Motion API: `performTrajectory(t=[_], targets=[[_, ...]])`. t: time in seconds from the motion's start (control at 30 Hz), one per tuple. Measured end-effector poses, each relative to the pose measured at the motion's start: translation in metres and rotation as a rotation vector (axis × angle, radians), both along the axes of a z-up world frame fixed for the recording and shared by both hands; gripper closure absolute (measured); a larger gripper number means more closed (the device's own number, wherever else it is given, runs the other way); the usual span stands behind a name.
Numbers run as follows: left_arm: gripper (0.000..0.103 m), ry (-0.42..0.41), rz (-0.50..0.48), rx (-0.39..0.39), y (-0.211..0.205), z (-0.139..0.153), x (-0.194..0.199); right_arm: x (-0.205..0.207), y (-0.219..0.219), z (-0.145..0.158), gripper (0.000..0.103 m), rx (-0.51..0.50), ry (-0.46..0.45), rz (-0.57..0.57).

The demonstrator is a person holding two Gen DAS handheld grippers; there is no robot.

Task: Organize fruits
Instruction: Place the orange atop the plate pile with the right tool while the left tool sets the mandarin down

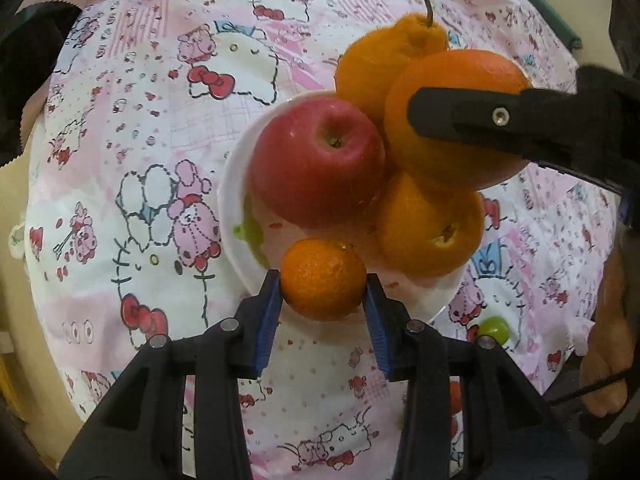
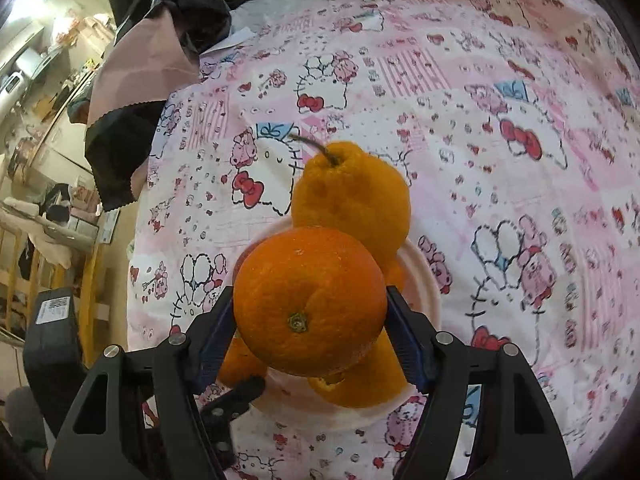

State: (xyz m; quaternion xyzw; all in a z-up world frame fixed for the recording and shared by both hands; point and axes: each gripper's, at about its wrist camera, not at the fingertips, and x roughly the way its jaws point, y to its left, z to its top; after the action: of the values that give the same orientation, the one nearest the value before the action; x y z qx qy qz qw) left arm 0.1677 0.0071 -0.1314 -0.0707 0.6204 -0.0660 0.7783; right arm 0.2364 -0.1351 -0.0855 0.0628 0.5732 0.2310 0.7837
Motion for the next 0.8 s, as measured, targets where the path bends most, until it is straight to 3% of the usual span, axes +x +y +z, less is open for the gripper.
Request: performTrajectory(t=[0.23, 0.47, 0.6, 0.67, 0.8], targets=[[0.066, 0.010, 0.027, -0.023, -0.004, -0.006, 0.009, -0.002, 0.006, -0.001, 0.026, -0.039, -0.047, 0.014], [0.064, 0.056, 0.077, -0.099, 0.000, -0.017, 0.010, 0.000, 0.002, -0.014, 0.021, 0.020, 0.023, 0.000], [0.050, 0.057, 0.073, -0.133, -0.004, -0.017, 0.009, 0.000, -0.003, -0.017, 0.017, 0.051, 0.055, -0.012], [0.035, 0.050, 0.073, -0.133, -0.006, -0.015, 0.008, -0.001, -0.003, -0.016, 0.017, 0.056, 0.056, -0.012], [0.031, 0.046, 0.067, -0.148, -0.007, -0.012, 0.006, -0.002, -0.002, -0.015, 0.017, 0.058, 0.053, -0.004]])
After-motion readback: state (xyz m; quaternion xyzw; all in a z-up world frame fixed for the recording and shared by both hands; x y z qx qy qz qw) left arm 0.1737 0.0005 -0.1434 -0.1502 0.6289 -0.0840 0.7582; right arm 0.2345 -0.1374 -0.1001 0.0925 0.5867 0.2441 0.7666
